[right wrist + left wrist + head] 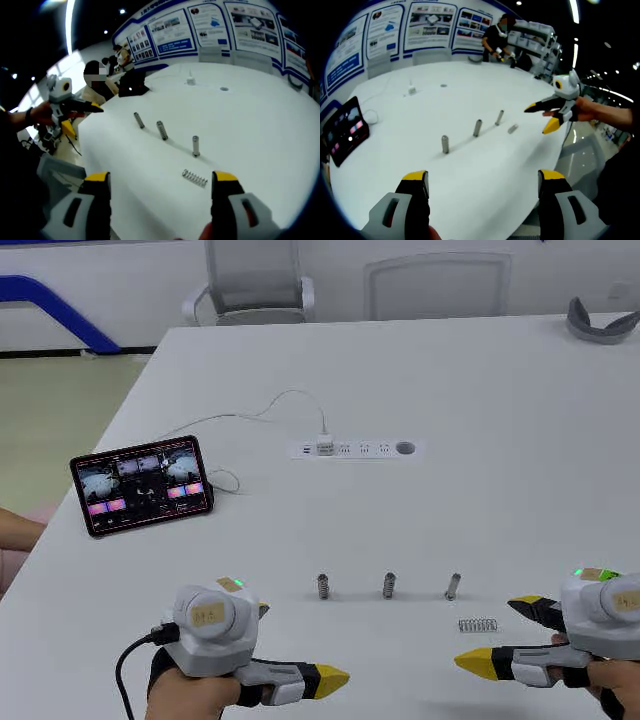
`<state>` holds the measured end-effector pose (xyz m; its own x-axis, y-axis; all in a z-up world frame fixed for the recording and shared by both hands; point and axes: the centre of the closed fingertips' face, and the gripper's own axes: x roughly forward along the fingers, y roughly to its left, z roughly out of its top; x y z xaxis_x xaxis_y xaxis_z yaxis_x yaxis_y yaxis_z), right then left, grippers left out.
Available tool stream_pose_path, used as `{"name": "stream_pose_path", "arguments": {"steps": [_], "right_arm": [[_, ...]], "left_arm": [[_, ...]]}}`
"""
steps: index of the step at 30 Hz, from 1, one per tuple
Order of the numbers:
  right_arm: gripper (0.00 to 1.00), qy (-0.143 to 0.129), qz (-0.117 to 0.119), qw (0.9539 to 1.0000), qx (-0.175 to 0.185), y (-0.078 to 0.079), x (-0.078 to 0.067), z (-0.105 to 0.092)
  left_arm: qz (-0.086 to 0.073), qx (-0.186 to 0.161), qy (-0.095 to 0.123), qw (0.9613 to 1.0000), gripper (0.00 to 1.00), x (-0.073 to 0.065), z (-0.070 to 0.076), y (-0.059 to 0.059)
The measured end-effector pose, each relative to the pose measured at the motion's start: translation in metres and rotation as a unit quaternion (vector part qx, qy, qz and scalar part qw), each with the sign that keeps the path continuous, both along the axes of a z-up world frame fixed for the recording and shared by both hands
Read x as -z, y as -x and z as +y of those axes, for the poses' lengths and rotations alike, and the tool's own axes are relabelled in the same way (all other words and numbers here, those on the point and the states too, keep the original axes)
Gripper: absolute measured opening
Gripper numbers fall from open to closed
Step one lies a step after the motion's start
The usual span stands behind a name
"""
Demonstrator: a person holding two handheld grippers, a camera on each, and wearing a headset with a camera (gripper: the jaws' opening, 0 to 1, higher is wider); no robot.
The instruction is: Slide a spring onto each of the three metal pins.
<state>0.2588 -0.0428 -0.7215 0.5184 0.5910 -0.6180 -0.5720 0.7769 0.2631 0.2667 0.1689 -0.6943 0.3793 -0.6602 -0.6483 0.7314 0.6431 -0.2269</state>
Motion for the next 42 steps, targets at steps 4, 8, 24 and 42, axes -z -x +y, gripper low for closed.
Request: {"name": "stream_pose_path", "arguments": {"steps": [4, 8, 24, 42], "right_arm": [[0.85, -0.006, 0.003, 0.9999, 0.008, 0.008, 0.001, -0.003], [0.85, -0.008, 0.005, 0.9999, 0.014, 0.014, 0.003, -0.008], [0.88, -0.022, 0.008, 0.9989, 0.040, 0.039, 0.002, -0.027], [0.89, -0.022, 0.014, 0.9989, 0.037, 0.046, 0.003, -0.027]], "left_arm": [[0.002, 0.008, -0.003, 1.0000, 0.92, 0.002, -0.005, 0.000], [0.003, 0.012, -0.004, 0.9999, 0.92, 0.003, -0.011, 0.001], [0.007, 0.043, -0.006, 0.9990, 0.92, 0.008, -0.042, 0.007], [0.006, 0.076, -0.001, 0.9971, 0.91, 0.008, -0.071, 0.010]]}}
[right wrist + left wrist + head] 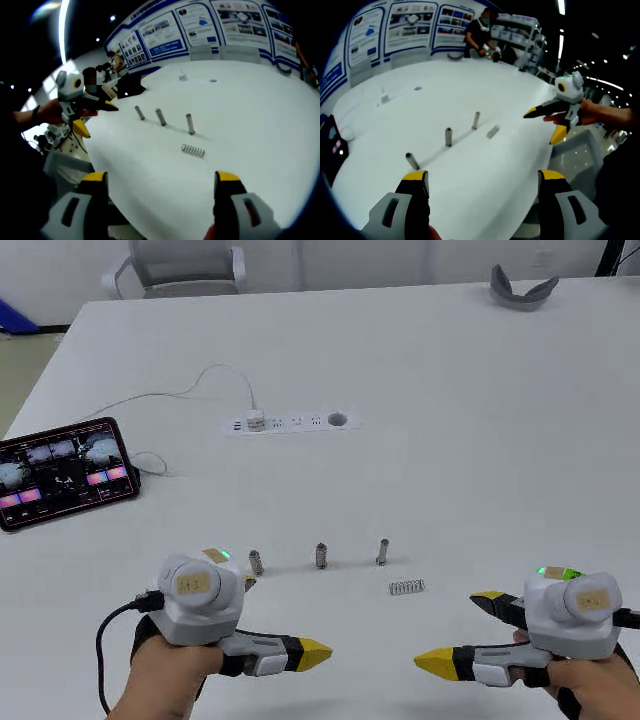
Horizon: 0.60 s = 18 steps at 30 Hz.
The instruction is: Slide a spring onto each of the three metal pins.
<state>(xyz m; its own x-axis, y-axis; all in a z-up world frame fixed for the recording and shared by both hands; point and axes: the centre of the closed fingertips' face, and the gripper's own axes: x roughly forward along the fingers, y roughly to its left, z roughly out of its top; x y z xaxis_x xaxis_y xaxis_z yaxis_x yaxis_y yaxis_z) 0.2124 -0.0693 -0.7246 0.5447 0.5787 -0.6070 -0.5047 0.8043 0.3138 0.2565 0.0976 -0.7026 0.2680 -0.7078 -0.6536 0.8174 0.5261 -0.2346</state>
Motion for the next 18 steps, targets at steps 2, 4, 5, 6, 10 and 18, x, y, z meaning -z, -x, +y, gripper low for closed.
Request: {"name": "stream_pose_path", "arguments": {"steps": [2, 4, 5, 6, 10, 18], "right_arm": [[0.89, -0.001, -0.001, 1.0000, 0.003, -0.001, -0.002, -0.001], [0.89, -0.006, -0.004, 0.9999, 0.010, -0.002, -0.006, -0.001], [0.89, -0.007, -0.006, 0.9999, 0.011, -0.002, -0.008, -0.001], [0.89, -0.008, -0.007, 0.9999, 0.013, -0.002, -0.009, -0.001], [0.89, -0.006, -0.005, 0.9998, 0.018, -0.001, -0.008, -0.005], [0.89, -0.010, -0.002, 0.9993, 0.036, 0.004, -0.009, -0.008]], "left_arm": [[0.001, 0.009, -0.002, 1.0000, 0.91, 0.003, -0.004, 0.002], [0.003, 0.021, -0.005, 0.9998, 0.91, 0.006, -0.009, 0.003], [0.003, 0.026, -0.007, 0.9996, 0.91, 0.007, -0.012, 0.004], [0.003, 0.031, -0.009, 0.9995, 0.91, 0.008, -0.014, 0.004], [-0.003, 0.058, -0.018, 0.9981, 0.90, 0.010, -0.027, 0.006], [-0.003, 0.098, -0.024, 0.9949, 0.88, 0.017, -0.050, 0.009]]}}
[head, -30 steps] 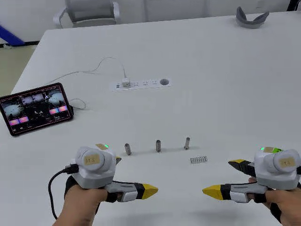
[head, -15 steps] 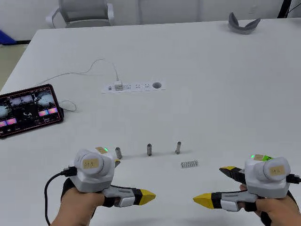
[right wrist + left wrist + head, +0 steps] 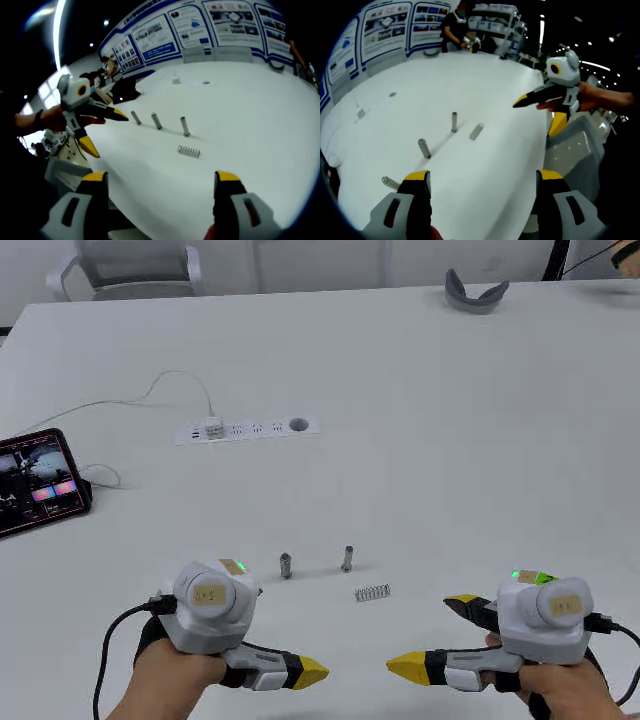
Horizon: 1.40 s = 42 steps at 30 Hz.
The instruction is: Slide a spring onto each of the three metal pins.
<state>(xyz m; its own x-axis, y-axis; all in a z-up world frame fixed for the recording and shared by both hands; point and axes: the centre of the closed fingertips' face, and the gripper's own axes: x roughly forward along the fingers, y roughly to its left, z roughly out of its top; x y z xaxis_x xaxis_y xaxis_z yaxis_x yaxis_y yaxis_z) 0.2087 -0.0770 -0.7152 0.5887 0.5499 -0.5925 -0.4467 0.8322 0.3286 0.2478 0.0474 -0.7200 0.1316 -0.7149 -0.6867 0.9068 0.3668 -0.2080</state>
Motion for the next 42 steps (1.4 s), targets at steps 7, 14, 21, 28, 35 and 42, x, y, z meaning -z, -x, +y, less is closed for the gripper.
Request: {"name": "stream_pose_path", "arguments": {"steps": [7, 14, 21, 28, 35, 42], "right_arm": [[0.88, -0.004, 0.002, 0.9999, 0.010, 0.004, -0.003, -0.002], [0.88, 0.002, 0.005, 0.9999, 0.012, 0.009, -0.005, -0.006], [0.88, 0.003, 0.006, 0.9998, 0.020, 0.013, -0.006, -0.010], [0.89, 0.004, 0.006, 0.9997, 0.024, 0.016, -0.007, -0.014], [0.89, 0.001, 0.006, 0.9996, 0.028, 0.015, -0.008, -0.017], [0.89, 0.003, 0.005, 0.9996, 0.029, 0.015, -0.009, -0.020]], "left_arm": [[0.004, 0.033, -0.005, 0.9994, 0.87, 0.012, -0.022, 0.004], [0.004, 0.066, -0.009, 0.9978, 0.84, 0.020, -0.042, 0.002], [0.002, 0.091, -0.011, 0.9958, 0.81, 0.025, -0.059, -0.003], [0.005, 0.106, -0.010, 0.9943, 0.78, 0.033, -0.074, -0.004], [0.009, 0.112, -0.008, 0.9936, 0.73, 0.041, -0.087, -0.007], [0.000, 0.113, -0.005, 0.9936, 0.65, 0.046, -0.100, -0.014]]}}
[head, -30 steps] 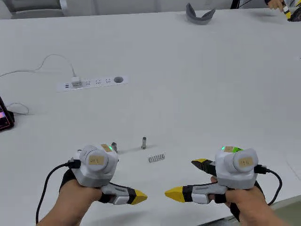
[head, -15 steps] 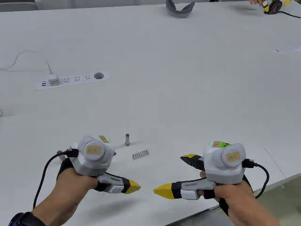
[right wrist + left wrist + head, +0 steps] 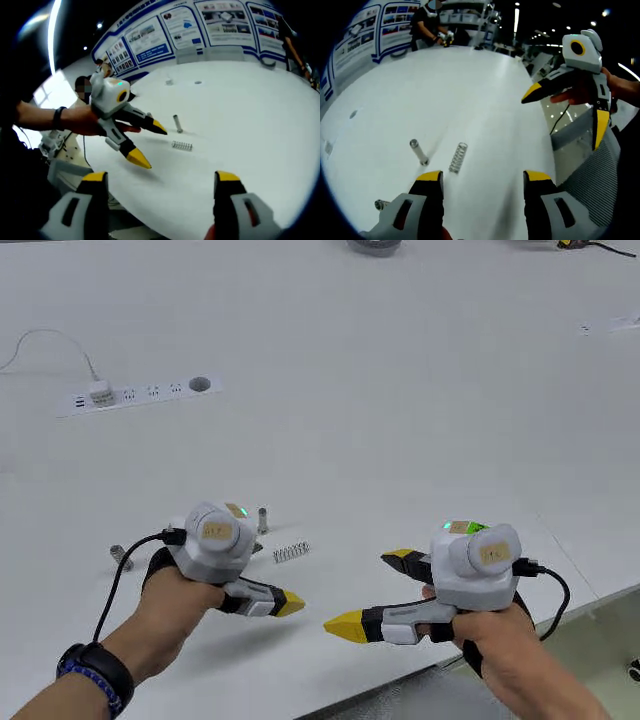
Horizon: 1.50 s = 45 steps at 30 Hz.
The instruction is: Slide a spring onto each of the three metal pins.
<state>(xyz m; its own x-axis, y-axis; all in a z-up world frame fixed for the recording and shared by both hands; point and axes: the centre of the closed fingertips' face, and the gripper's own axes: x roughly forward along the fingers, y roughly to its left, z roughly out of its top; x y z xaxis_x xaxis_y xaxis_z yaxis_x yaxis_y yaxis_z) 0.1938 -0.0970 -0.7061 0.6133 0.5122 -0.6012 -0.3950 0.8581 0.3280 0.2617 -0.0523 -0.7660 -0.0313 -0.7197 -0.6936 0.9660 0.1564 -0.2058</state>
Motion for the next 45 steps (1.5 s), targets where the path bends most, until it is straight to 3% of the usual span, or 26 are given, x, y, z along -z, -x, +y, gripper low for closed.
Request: {"name": "stream_pose_path", "arguments": {"steps": [6, 13, 19, 22, 28, 29, 32, 36, 41, 45], "right_arm": [[0.88, -0.007, -0.001, 1.0000, 0.006, 0.001, 0.001, -0.001], [0.88, -0.009, 0.006, 0.9999, 0.006, 0.004, 0.004, 0.001], [0.88, -0.011, 0.009, 0.9998, 0.012, 0.005, 0.005, -0.001], [0.88, -0.012, 0.010, 0.9998, 0.013, 0.006, 0.005, -0.002], [0.87, -0.015, 0.012, 0.9997, 0.016, 0.007, 0.007, -0.002], [0.87, -0.015, 0.013, 0.9997, 0.014, 0.007, 0.007, -0.002], [0.87, -0.014, 0.013, 0.9997, 0.012, 0.008, 0.007, 0.000], [0.87, -0.015, 0.014, 0.9997, 0.012, 0.010, 0.007, 0.000], [0.87, -0.017, 0.013, 0.9996, 0.015, 0.011, 0.007, 0.000], [0.86, -0.017, 0.014, 0.9996, 0.016, 0.013, 0.007, 0.001]], "left_arm": [[-0.007, -0.002, 0.001, 1.0000, 0.58, 0.005, -0.010, -0.006], [-0.024, -0.001, -0.016, 0.9996, 0.48, 0.025, -0.014, -0.017], [-0.026, -0.012, -0.016, 0.9995, 0.43, 0.031, -0.017, -0.027], [-0.036, -0.010, -0.022, 0.9991, 0.40, 0.034, -0.017, -0.030], [-0.073, -0.001, -0.026, 0.9970, 0.31, 0.035, -0.019, -0.033], [-0.086, 0.000, -0.028, 0.9959, 0.28, 0.036, -0.019, -0.035], [-0.097, -0.019, -0.029, 0.9947, 0.19, 0.036, -0.017, -0.042], [-0.095, -0.034, -0.028, 0.9946, 0.11, 0.035, -0.016, -0.042], [-0.091, -0.033, -0.033, 0.9947, 0.10, 0.035, -0.010, -0.034], [-0.077, -0.043, -0.032, 0.9956, 0.10, 0.036, -0.003, -0.027]]}}
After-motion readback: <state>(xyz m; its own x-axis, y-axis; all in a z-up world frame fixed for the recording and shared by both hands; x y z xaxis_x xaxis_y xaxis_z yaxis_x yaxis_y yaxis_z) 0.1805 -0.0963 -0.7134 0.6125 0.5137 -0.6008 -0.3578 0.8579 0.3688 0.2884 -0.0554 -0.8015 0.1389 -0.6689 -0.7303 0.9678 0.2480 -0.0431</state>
